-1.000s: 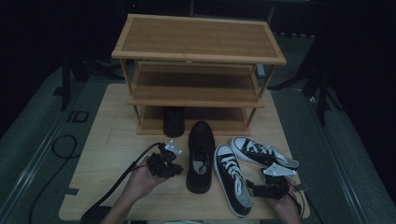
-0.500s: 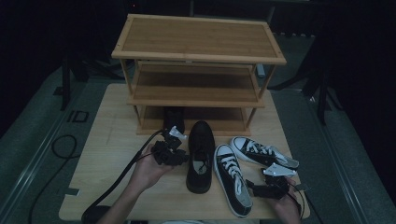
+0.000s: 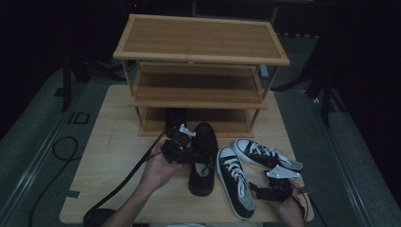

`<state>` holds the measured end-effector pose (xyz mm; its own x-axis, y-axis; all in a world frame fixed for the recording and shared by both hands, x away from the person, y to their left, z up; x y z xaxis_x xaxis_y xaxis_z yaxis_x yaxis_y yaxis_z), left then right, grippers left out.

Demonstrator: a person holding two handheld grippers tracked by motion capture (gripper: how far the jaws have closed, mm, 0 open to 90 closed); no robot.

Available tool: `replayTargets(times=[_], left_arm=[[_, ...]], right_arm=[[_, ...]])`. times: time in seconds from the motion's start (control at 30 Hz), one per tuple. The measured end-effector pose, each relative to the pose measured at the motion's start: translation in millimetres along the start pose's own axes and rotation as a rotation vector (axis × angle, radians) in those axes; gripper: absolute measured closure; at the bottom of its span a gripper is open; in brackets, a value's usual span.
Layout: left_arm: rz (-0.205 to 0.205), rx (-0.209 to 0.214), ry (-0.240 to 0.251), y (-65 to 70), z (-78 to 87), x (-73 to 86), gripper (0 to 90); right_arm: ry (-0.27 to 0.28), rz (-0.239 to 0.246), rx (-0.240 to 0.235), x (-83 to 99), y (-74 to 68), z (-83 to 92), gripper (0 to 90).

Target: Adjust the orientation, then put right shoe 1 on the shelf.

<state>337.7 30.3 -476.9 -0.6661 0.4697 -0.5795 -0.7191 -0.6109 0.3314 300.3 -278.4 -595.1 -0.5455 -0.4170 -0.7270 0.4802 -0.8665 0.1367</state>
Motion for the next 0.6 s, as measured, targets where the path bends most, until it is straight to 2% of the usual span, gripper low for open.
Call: replayTargets(times=[0.1,0.33,0.4,0.47,0.57,0.6], left_arm=[[0.011,-0.011,-0.017,-1.7,-7.1,-1.8,56.7],[0.051,-0.019,-0.063,-8.0,-24.8,-1.7,54.1],[0.077,-0.047,-0.086,-14.7,-35.7,-0.5,55.0],[0.093,-0.020,-0.085,-17.9,-38.9,-0.1,62.1],[0.089,-0.022,-0.084,-17.4,-38.2,-0.9,75.9],[0.085,-0.027,-0.080,-17.2,-37.8,-0.9,75.9]], right_arm=[[0.000,-0.001,0.000,0.0,0.0,0.0,18.0],[-0.002,-0.001,-0.001,0.1,-0.1,0.1,18.0],[-0.002,-0.001,-0.001,0.1,-0.1,0.1,18.0],[-0.002,-0.001,-0.001,0.1,-0.1,0.1,18.0],[-0.002,-0.001,-0.001,0.1,-0.1,0.1,18.0],[-0.002,-0.001,-0.001,0.1,-0.1,0.1,18.0]])
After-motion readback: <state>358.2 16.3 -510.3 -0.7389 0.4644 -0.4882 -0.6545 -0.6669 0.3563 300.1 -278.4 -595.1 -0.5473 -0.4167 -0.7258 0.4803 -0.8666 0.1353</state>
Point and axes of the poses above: each handheld gripper's, and its own axes: z roughly backward along the jaws, x roughly out of its underside, y roughly to its right, the point moved 5 cm from there along -z, roughly forward along the jaws, and after that the axes turned 11 degrees about x, right-handed, at the moved point
